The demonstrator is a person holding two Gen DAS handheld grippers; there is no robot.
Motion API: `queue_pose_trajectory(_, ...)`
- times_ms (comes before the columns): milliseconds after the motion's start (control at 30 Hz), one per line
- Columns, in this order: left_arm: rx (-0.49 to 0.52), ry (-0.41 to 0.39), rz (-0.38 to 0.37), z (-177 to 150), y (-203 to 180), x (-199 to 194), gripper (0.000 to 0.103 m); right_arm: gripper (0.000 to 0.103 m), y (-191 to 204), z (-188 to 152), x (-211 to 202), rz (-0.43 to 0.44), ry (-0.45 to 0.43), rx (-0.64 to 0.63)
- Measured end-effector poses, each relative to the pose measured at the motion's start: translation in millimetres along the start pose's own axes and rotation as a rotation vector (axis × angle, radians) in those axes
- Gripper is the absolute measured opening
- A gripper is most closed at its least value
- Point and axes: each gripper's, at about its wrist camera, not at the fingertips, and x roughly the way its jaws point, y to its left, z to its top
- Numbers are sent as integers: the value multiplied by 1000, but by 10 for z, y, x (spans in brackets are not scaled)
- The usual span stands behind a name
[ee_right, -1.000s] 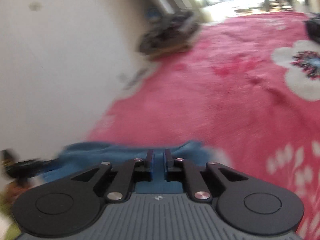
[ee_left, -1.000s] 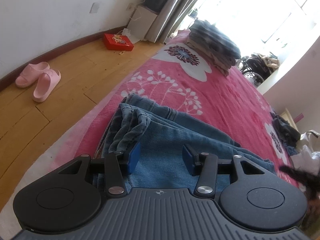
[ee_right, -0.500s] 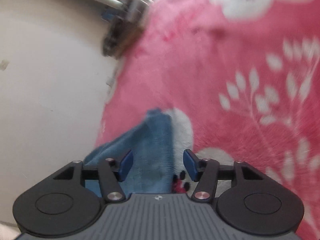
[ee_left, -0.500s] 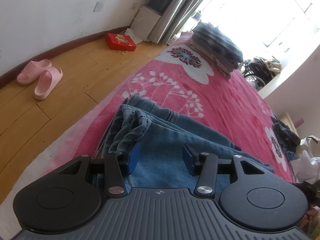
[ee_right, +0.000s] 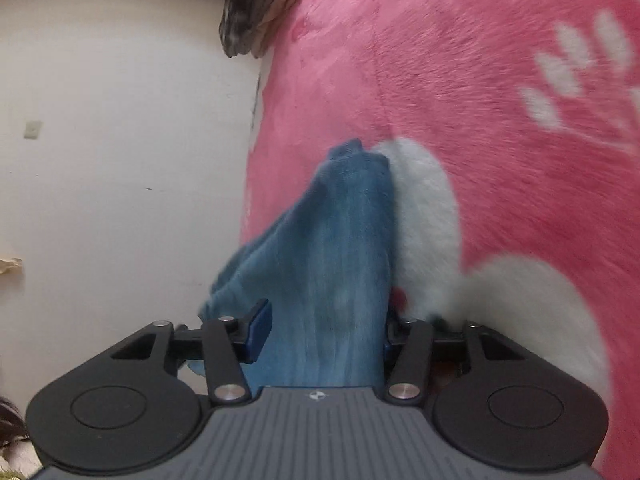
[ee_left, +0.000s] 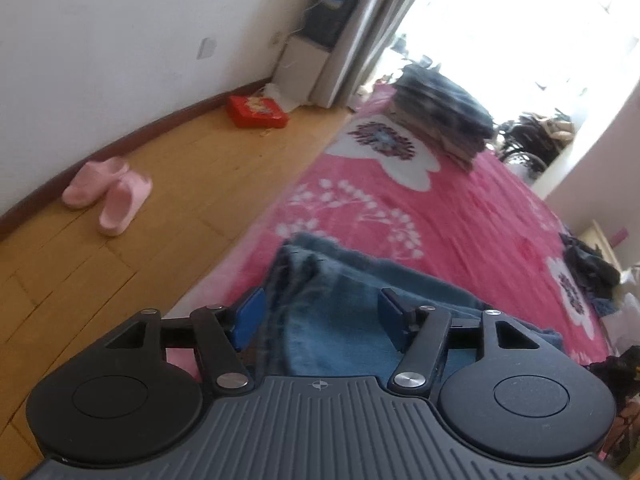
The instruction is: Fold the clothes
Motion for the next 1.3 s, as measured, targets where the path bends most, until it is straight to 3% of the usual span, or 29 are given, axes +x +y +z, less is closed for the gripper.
queue_pose_trajectory(167,-61,119,33,-99,130,283,64,16,83,15,70,-57,12,15)
queue_pose_trajectory(300,-183,148,-21,-124,197,373,65,11,264,65,-12,-101,-1,13)
queue_pose_trajectory(367,-184,164,-31,-111,135,383,66,9,368,123,-97,-97,-10,-20)
queue_pose_trajectory(733,-150,230,-96,-146,-476,531,67,8,309,468,-700,-118,-36,-57)
queue_pose_trajectory(933,-22,291,-235,-217,-1273,853,67,8,201,658,-1452,-212,-100,-91)
queue_pose_trajectory(1133,136,358,-368,-407,-2174,1347,68,9,-105,812,-2448,-318,-230,-75)
queue_pose_trajectory(1200,214,362,-349,-484,-2369,1439,71,11,-311,847,-2561,-316,-255,-54)
queue_pose_trajectory(1300,275,362,-316,-520,-2385,1424,70,29,-581,823,-2480,-354,-258,43)
